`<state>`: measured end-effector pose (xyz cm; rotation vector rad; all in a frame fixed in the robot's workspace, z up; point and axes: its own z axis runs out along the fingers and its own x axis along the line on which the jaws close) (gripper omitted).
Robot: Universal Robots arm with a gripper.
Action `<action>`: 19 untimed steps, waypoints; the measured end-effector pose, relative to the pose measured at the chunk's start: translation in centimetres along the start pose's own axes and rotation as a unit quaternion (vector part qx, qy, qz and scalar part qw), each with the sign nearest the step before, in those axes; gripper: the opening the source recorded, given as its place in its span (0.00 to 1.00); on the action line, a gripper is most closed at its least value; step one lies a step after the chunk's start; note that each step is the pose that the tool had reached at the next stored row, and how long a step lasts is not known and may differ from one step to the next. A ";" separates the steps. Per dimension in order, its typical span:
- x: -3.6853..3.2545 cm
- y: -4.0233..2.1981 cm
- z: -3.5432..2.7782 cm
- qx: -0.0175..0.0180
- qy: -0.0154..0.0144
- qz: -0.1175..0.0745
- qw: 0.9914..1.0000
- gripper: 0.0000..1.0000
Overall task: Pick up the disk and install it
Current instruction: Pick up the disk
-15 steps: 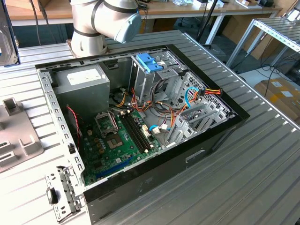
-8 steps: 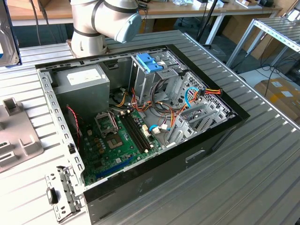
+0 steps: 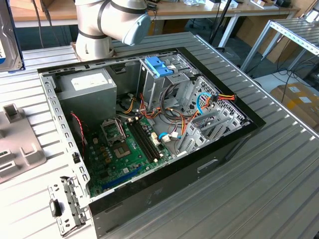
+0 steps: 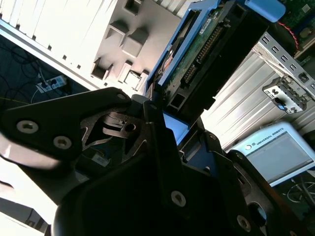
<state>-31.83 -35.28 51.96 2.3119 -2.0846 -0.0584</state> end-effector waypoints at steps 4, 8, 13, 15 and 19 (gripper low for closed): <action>0.26 -0.18 0.01 0.000 0.000 0.000 1.000 0.37; 0.39 -0.27 0.02 0.000 0.000 0.000 1.000 0.37; 0.60 -0.43 0.02 0.000 0.000 0.000 1.000 0.37; 0.70 -0.53 0.02 0.000 0.000 0.000 1.000 0.37; 0.90 -0.71 0.03 0.000 0.000 0.000 1.000 0.37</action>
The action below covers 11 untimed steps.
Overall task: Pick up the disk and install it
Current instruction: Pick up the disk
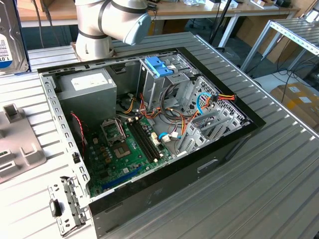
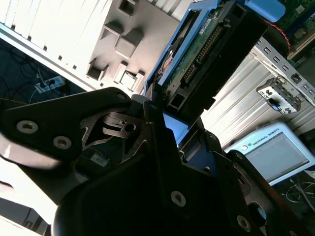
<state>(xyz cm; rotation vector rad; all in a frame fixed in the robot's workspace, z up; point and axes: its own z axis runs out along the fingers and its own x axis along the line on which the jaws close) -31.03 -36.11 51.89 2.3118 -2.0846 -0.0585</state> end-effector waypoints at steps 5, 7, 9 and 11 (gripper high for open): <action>0.26 -0.20 0.03 0.000 0.000 0.000 1.000 0.37; 0.33 -0.25 0.03 0.000 0.000 0.000 1.000 0.37; 0.41 -0.30 0.03 0.000 0.000 0.000 1.000 0.37; 0.48 -0.35 0.04 0.000 0.000 0.000 1.000 0.37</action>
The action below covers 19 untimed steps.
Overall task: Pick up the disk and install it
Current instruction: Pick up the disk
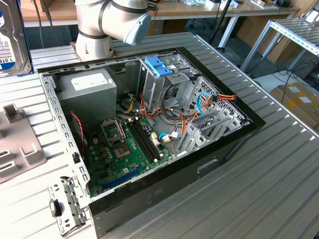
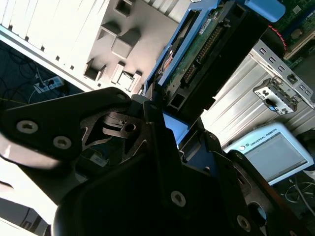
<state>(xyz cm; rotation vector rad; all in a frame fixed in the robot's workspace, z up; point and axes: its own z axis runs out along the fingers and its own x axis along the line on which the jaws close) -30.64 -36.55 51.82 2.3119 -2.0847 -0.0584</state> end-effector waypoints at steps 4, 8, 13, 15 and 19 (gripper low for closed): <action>0.22 -0.14 0.01 0.000 0.000 0.000 1.000 0.37; 0.38 -0.23 0.02 0.000 0.000 0.000 1.000 0.37; 0.70 -0.41 0.03 0.000 0.000 0.000 1.000 0.37; 0.79 -0.46 0.04 0.000 0.000 0.000 1.000 0.37; 0.98 -0.58 0.04 0.000 0.000 0.000 1.000 0.37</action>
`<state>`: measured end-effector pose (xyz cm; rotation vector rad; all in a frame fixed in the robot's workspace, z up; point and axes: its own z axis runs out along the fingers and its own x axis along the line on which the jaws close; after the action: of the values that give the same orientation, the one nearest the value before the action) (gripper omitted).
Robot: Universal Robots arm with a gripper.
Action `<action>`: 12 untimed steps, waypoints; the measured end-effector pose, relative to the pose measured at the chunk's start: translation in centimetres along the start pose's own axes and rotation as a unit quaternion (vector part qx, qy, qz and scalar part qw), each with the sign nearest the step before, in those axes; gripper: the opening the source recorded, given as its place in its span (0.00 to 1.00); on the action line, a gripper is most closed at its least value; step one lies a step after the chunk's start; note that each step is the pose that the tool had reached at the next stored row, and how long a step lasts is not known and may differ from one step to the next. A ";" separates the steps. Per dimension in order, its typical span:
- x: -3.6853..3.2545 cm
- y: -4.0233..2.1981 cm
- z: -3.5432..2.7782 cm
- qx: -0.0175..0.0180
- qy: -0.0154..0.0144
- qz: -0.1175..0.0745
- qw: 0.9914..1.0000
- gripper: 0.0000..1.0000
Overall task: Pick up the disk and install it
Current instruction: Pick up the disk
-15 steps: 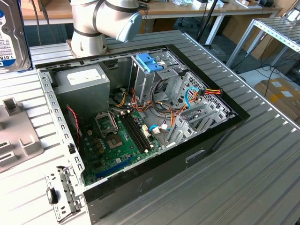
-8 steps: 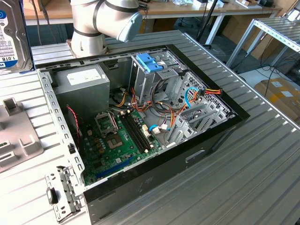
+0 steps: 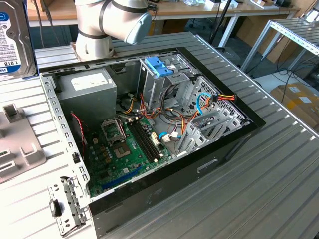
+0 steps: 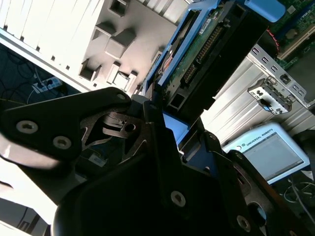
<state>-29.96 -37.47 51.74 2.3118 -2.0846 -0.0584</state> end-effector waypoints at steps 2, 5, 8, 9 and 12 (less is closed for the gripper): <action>0.09 -0.07 0.01 0.000 0.000 0.000 1.000 0.37; 0.19 -0.15 0.01 0.000 0.000 0.000 1.000 0.37; 0.31 -0.25 0.02 0.000 0.000 0.000 1.000 0.37; 0.34 -0.28 0.03 0.000 0.000 0.000 1.000 0.37; 0.44 -0.34 0.03 0.000 0.000 0.000 1.000 0.37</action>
<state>-29.58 -37.87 51.70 2.3118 -2.0846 -0.0584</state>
